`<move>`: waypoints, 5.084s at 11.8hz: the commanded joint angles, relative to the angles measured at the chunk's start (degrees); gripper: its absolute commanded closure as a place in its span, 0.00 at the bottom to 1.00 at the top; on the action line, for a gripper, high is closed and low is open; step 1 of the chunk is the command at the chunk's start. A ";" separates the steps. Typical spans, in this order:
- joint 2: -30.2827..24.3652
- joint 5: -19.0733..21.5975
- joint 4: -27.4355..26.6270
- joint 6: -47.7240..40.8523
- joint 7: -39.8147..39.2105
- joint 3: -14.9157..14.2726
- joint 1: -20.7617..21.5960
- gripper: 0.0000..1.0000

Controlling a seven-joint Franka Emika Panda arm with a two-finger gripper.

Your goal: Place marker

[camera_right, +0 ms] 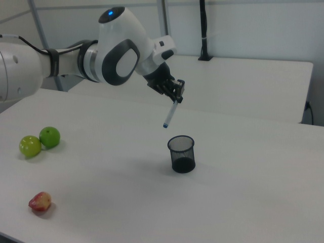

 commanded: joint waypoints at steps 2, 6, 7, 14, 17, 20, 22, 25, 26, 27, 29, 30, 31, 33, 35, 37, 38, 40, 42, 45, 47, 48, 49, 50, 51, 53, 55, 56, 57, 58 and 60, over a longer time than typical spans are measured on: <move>1.03 0.53 -5.85 13.27 -0.24 -0.43 -0.29 0.88; 4.98 0.53 -7.62 22.52 -0.24 -0.43 -0.38 0.88; 5.60 0.53 -7.71 22.96 -0.24 -0.43 -0.38 0.88; 7.01 0.36 -9.38 23.23 -0.24 -0.43 -0.20 0.86; 6.92 0.36 -10.17 23.15 -0.24 -0.43 -0.11 0.85; 6.92 0.36 -10.17 23.14 -0.24 -0.43 -0.11 0.79; 6.92 0.36 -10.17 23.14 -0.24 -0.43 -0.11 0.75; 6.84 0.44 -10.17 23.06 -0.15 -0.43 -0.02 0.52; 6.84 0.44 -10.17 23.06 -0.15 -0.43 0.06 0.40; 6.84 0.53 -10.17 23.06 -0.15 -0.35 0.06 0.24; 6.84 0.53 -10.08 23.06 2.38 -0.43 0.24 0.00; 6.84 0.44 -9.91 23.06 3.36 -0.43 0.33 0.00; 6.66 0.44 -9.82 23.06 3.54 -0.26 0.41 0.00; 6.49 0.44 -9.64 22.97 3.54 -0.08 0.50 0.00; 6.31 0.44 -9.47 22.88 3.54 0.01 0.50 0.00; 5.78 0.44 -8.42 22.27 3.63 0.27 0.68 0.00; 5.17 0.44 -7.20 19.39 5.20 0.44 1.20 0.00; 4.03 0.36 -3.25 9.32 6.96 0.53 2.43 0.00; 2.10 0.36 0.19 -2.38 6.97 0.53 4.88 0.00; -3.34 0.00 0.55 -15.22 6.62 0.53 9.72 0.00; -7.12 0.18 0.46 -22.52 6.62 0.53 12.09 0.00; -8.88 0.27 0.55 -26.21 6.53 0.62 12.98 0.00; -10.20 0.44 0.55 -28.77 6.53 0.62 13.42 0.00; -12.04 0.44 0.46 -33.06 6.36 0.62 14.47 0.00; -13.80 0.44 0.46 -37.54 6.27 0.53 15.17 0.00; -16.36 0.62 0.38 -43.19 5.74 0.62 15.36 0.00; -18.03 0.62 0.02 -46.28 5.74 0.62 15.27 0.00; -18.04 0.62 0.02 -46.72 5.74 0.53 15.18 0.00; -17.95 0.62 0.02 -46.82 6.09 0.53 15.18 0.00; -17.86 0.62 0.11 -46.64 6.18 0.53 15.18 0.00; -17.51 0.62 0.38 -46.46 6.27 0.53 15.01 0.00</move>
